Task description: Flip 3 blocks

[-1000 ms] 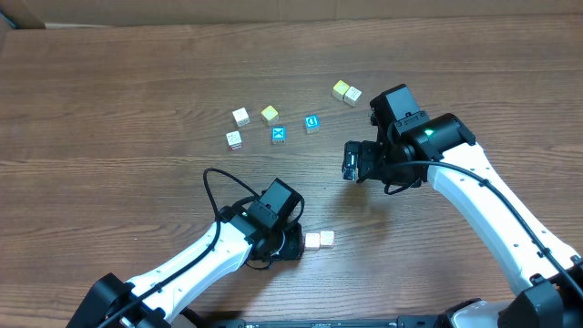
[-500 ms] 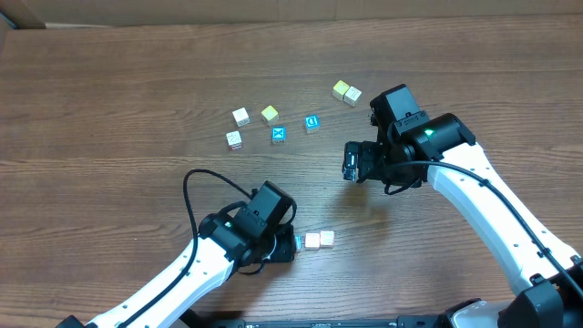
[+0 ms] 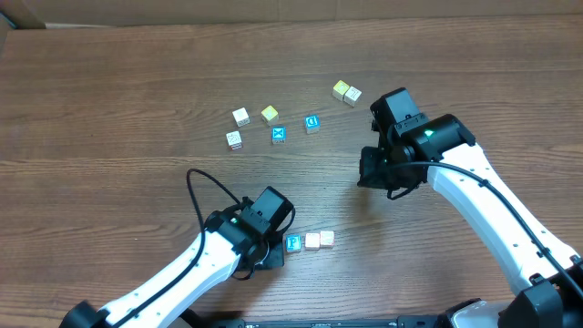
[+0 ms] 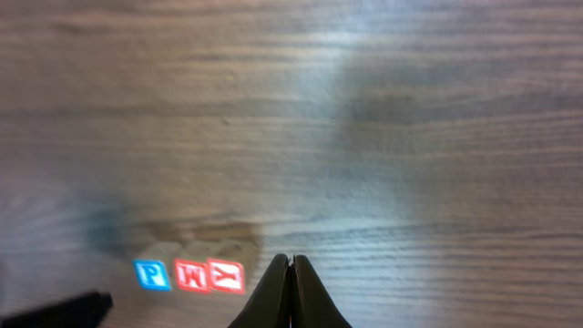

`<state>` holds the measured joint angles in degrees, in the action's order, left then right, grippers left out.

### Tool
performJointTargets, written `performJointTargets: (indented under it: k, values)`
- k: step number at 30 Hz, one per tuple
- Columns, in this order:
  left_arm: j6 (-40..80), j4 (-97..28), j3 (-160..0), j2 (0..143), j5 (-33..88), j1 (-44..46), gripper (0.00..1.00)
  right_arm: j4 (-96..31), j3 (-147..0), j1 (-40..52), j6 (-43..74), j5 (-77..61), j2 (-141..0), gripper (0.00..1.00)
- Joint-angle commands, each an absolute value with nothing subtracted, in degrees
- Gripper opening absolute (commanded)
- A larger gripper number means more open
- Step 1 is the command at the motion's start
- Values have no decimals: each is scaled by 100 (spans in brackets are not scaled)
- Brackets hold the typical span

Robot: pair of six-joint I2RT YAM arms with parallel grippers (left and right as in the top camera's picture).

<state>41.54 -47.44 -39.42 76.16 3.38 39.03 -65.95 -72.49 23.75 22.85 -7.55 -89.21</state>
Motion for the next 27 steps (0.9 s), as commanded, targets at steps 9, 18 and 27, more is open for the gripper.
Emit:
performJointTargets:
  k: [9,18,27]
  values:
    - [3913,-3811,-4021,8656,456,3900,4,-6687,-6759,2443,1772,-913,-8796,4]
    - [3548,-3566,-4021,8700,513,3898,4,-6460,-6246,2443,1605,-919,-8796,4]
    - [3194,-3356,-4023,8700,733,3898,4,-6442,-6219,2443,1164,-1114,-8796,4]
